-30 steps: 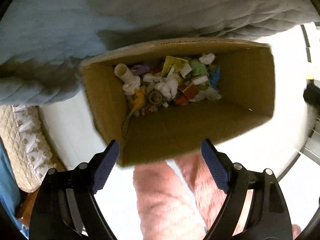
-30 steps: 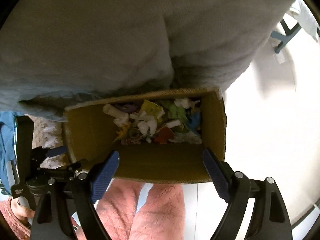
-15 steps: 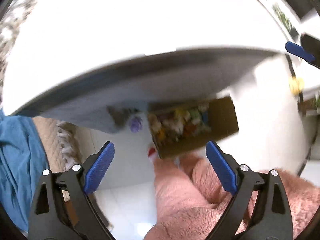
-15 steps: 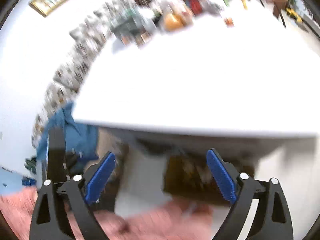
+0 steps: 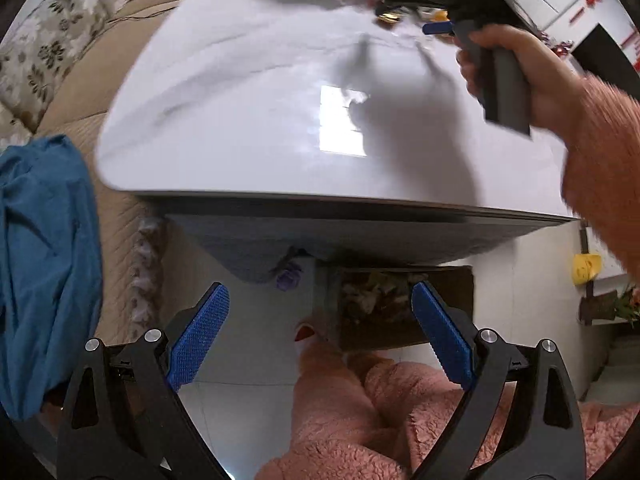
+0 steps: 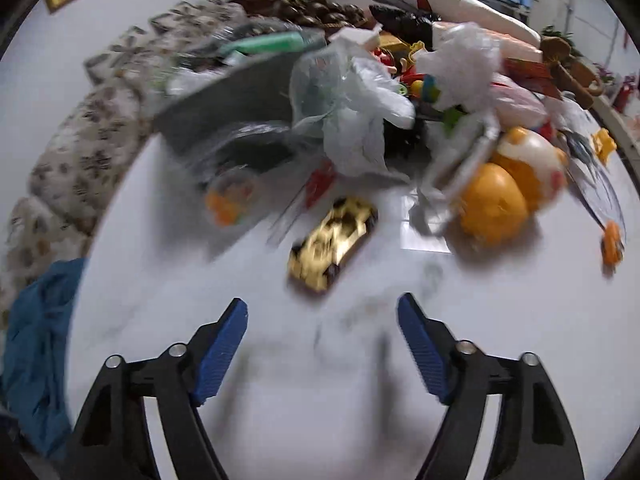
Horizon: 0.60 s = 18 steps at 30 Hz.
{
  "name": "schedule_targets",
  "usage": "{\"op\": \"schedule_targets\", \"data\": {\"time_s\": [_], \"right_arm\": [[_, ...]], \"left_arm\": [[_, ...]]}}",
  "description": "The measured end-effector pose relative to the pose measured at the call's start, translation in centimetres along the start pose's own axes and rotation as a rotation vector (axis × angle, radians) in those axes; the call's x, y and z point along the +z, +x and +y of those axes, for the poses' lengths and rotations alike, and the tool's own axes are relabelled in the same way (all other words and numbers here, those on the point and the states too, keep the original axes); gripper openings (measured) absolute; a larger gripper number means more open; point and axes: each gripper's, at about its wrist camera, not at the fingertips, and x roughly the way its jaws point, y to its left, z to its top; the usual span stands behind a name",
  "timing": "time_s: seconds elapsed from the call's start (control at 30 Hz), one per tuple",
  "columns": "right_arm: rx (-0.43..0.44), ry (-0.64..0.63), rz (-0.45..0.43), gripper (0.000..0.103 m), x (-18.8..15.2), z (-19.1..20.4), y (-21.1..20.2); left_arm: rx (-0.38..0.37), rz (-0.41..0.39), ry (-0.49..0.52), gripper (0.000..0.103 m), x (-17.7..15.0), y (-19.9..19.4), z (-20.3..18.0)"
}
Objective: Collect trash
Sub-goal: 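Grasp the gold toy car with the right tool while the left tool grasps a clear plastic cup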
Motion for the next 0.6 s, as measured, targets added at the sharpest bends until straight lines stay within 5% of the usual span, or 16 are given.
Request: {"op": "schedule_targets", "data": {"time_s": [0.1, 0.17, 0.2, 0.33, 0.47, 0.6], "right_arm": [[-0.084, -0.04, -0.013, 0.064, 1.0, 0.9, 1.6], [-0.057, -0.049, -0.015, 0.038, 1.2, 1.0, 1.5], [-0.057, -0.047, -0.011, 0.034, 1.2, 0.9, 1.3], [0.018, 0.033, 0.015, 0.032, -0.7, -1.8, -0.4], [0.123, 0.113, -0.009, 0.031, -4.1, -5.8, -5.1], [0.14, 0.113, -0.036, 0.031, -7.3, -7.9, -9.4]], "left_arm": [[0.013, 0.007, -0.031, 0.091, -0.3, 0.0, 1.9], [0.004, 0.006, -0.053, 0.091, 0.1, 0.1, 3.1], [-0.004, -0.001, -0.061, 0.091, 0.6, 0.1, 3.5], [-0.024, -0.045, -0.051, 0.091, 3.8, -0.3, 4.2], [-0.046, -0.128, 0.005, 0.091, 9.6, -0.7, 4.2], [-0.084, -0.133, -0.061, 0.09, 17.1, 1.8, 3.8]]}}
